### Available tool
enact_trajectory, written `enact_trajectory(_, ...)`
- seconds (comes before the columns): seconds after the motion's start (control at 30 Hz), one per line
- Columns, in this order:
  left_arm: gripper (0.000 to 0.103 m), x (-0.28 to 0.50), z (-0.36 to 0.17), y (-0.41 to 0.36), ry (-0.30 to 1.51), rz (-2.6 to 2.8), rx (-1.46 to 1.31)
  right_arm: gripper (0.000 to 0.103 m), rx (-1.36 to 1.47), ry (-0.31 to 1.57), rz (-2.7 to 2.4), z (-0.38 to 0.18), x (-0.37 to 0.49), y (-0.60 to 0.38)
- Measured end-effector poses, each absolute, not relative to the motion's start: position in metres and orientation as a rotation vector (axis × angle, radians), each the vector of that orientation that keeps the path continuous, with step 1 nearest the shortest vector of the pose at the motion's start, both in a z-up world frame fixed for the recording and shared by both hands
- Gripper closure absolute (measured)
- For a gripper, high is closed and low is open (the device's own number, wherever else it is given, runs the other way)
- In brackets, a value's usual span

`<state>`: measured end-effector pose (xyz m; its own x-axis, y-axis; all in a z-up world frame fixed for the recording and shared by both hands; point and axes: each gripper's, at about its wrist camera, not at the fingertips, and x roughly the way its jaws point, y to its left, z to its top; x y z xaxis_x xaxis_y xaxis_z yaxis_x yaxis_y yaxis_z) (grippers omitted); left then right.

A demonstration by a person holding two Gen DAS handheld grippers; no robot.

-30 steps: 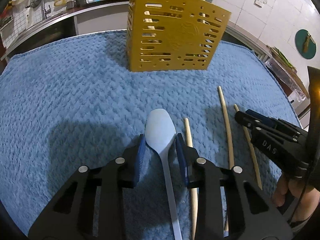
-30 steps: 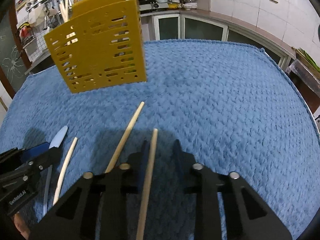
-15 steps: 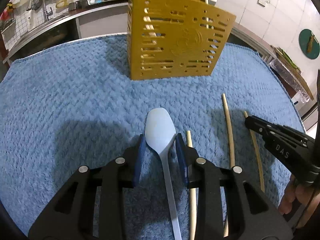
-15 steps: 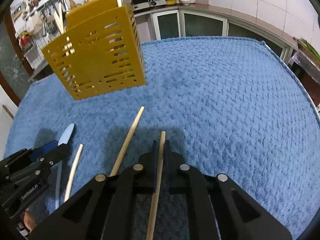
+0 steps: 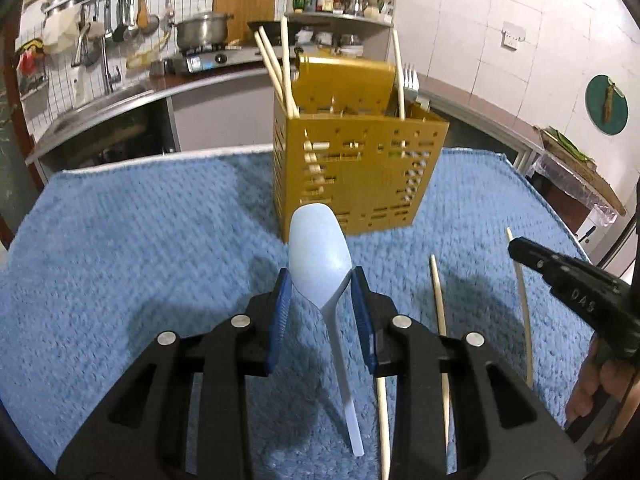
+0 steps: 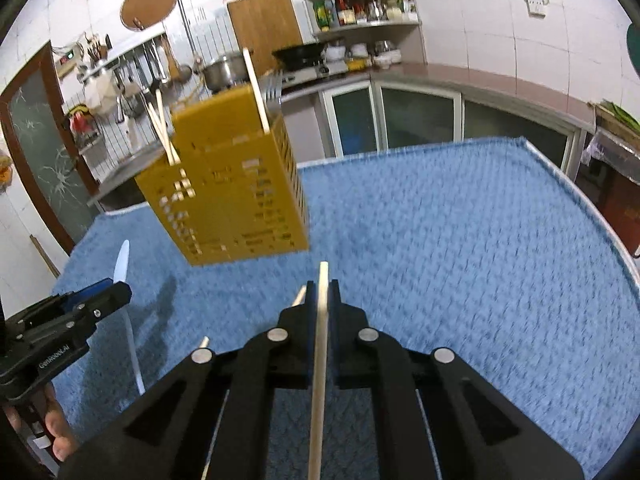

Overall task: Organize utensils
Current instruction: 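Carry the spoon with the left tool while the right tool carries the chopstick to the holder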

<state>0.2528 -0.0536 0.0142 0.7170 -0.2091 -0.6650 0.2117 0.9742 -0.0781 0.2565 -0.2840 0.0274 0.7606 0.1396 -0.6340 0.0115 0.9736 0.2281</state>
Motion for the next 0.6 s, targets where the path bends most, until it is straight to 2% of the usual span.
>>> enact_trajectory(0.17, 0.074, 0.251, 0.029, -0.051, 0.686, -0.235, 0.001, 0.097, 0.225, 0.624, 0.074, 0.050, 0.249, -0.291)
enact_trajectory(0.2, 0.079, 0.250, 0.031, -0.051, 0.679, -0.235, 0.003, 0.097, 0.224, 0.603, 0.075, 0.055, 0.248, -0.291)
enact_trajectory(0.23, 0.103, 0.250, 0.034, -0.051, 0.669, -0.241, 0.009, 0.097, 0.223, 0.588, 0.076, 0.059, 0.246, -0.293)
enact_trajectory(0.47, 0.103, 0.254, 0.052, -0.048, 0.640, -0.263, 0.005, 0.098, 0.199, 0.502, 0.084, 0.084, 0.243, -0.292)
enact_trajectory(0.6, 0.103, 0.269, 0.041, -0.041, 0.722, -0.246, -0.022, 0.098, 0.188, 0.525, 0.089, 0.081, 0.249, -0.289)
